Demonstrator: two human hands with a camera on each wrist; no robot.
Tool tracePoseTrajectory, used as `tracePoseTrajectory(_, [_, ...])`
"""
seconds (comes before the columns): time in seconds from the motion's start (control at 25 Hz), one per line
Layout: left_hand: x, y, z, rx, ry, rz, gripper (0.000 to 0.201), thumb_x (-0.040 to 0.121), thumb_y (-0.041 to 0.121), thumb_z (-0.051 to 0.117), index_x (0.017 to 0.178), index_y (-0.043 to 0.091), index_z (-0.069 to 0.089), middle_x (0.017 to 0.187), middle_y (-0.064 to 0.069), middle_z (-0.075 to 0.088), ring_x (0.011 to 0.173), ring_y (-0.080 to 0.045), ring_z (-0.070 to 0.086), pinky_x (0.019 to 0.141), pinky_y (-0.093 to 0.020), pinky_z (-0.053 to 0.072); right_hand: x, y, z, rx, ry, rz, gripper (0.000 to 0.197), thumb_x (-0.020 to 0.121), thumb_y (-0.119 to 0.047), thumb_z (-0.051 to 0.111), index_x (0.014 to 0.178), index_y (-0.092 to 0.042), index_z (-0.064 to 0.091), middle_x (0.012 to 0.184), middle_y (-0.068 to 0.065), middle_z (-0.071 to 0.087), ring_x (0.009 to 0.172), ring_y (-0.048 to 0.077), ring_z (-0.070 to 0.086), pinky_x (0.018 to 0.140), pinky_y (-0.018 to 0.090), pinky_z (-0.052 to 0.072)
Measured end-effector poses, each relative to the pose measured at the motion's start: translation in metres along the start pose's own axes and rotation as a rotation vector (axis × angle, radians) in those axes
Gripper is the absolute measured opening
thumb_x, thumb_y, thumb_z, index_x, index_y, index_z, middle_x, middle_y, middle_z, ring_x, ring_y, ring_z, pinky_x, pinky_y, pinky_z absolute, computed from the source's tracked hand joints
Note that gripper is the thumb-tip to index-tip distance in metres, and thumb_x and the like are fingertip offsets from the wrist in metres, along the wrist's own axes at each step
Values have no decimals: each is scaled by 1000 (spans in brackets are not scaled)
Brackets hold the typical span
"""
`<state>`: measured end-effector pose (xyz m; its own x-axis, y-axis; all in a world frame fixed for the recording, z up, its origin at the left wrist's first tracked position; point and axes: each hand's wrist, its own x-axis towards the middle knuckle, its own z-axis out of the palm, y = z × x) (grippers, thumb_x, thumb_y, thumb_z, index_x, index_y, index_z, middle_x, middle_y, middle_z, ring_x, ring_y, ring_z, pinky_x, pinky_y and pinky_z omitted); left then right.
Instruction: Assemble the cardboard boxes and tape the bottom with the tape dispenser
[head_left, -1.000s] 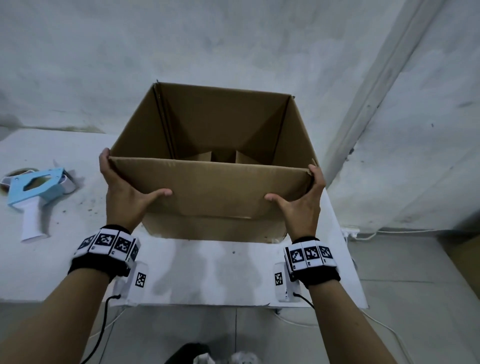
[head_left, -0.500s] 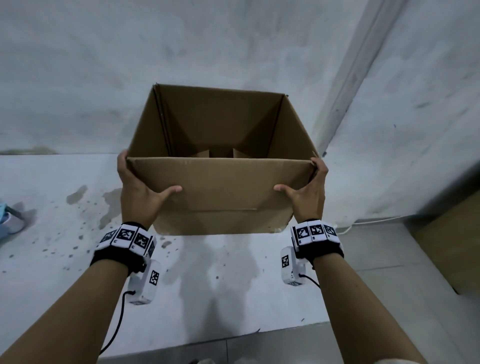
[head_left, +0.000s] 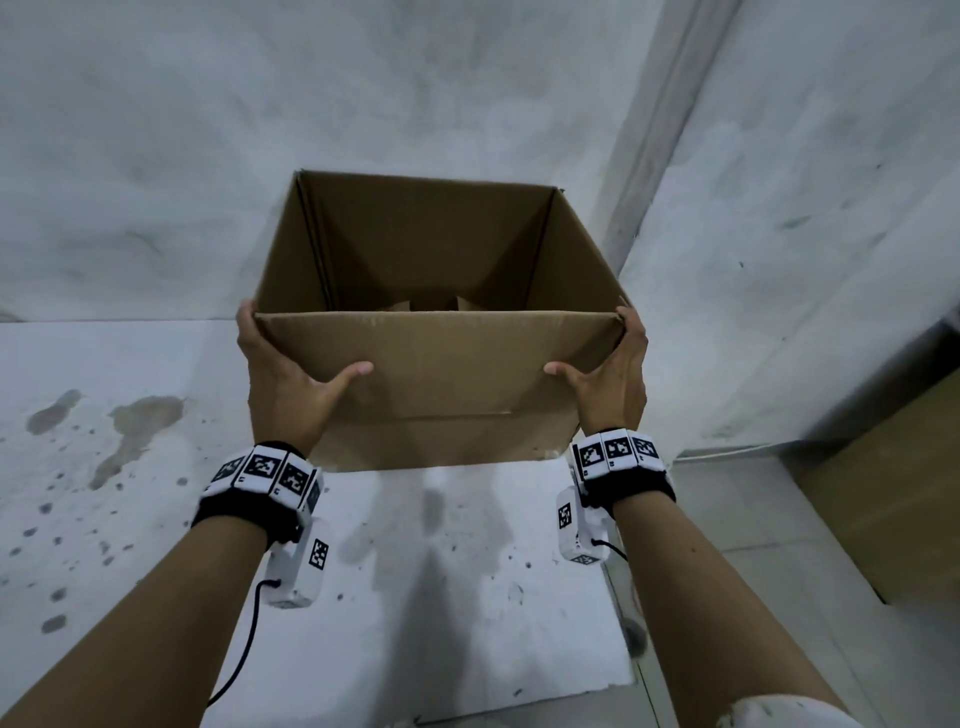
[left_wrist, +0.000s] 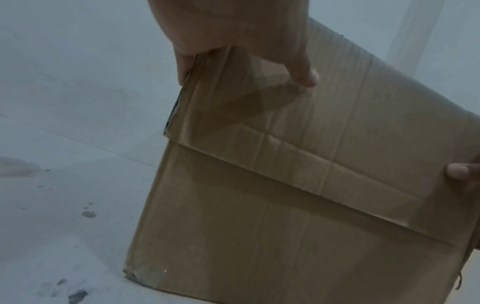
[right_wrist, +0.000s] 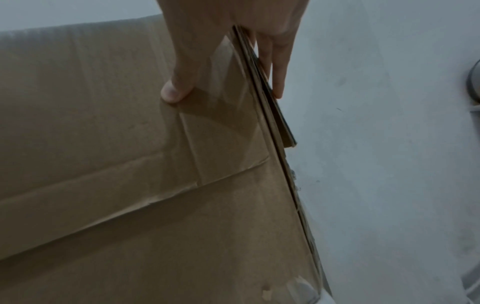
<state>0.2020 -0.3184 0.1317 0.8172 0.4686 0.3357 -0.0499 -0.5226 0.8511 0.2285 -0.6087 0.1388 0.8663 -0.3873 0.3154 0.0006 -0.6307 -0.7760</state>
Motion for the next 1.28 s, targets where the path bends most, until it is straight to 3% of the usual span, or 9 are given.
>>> tracePoseTrajectory(0.16, [6, 5, 13, 46, -22, -22, 131, 59, 30, 85, 147, 13, -11, 156, -14, 6, 143, -29, 21, 118, -41, 24, 24, 6, -1, 1, -65, -8, 97, 61, -27, 84, 138, -19, 26, 149, 1, 31, 125, 32, 47, 94, 48, 45])
tracePoseTrajectory(0.36, [12, 10, 22, 81, -18, -109, 133, 62, 23, 84, 146, 13, -19, 155, -18, 3, 142, -32, 21, 118, -41, 23, 34, 12, 4, 11, -101, -68, 94, 62, -24, 83, 138, -16, 27, 147, 8, 32, 128, 35, 44, 96, 51, 46])
tracePoseTrajectory(0.52, [14, 18, 27, 79, -3, -180, 133, 64, 19, 82, 145, 12, -22, 155, -19, 2, 143, -34, 17, 118, -44, 21, 37, 11, 2, -96, -114, -66, 92, 63, -30, 81, 137, -18, 27, 143, 7, 34, 123, 36, 48, 89, 49, 48])
tracePoseTrajectory(0.72, [13, 19, 28, 140, 7, -218, 131, 65, 22, 81, 146, 12, -22, 156, -20, 1, 142, -37, 20, 116, -48, 23, 36, 4, -2, -138, -163, -18, 91, 67, -32, 79, 138, -20, 24, 143, 9, 34, 123, 37, 47, 86, 51, 48])
tracePoseTrajectory(0.92, [8, 20, 4, 146, -142, -252, 115, 77, 11, 72, 146, 25, -20, 155, -16, 13, 138, -37, 30, 113, -53, 27, 22, -3, -5, -198, -181, 9, 98, 74, -22, 75, 146, -25, 8, 150, 15, 24, 128, 40, 42, 90, 54, 45])
tracePoseTrajectory(1.08, [-7, 30, -11, 291, -154, -213, 108, 80, 18, 70, 148, 16, -13, 153, -23, 11, 137, -45, 27, 111, -55, 27, 4, -6, -19, -312, -241, 45, 96, 85, -15, 63, 147, -32, -9, 156, 20, 5, 136, 43, 29, 105, 58, 33])
tracePoseTrajectory(1.28, [-32, 47, -33, 471, -163, -135, 96, 82, 25, 67, 149, 10, -1, 156, -18, 5, 144, -38, 11, 113, -57, 19, -25, -17, -33, -371, -203, -22, 64, 96, -8, 37, 148, -23, 4, 158, 16, -4, 144, 39, 1, 113, 60, 10])
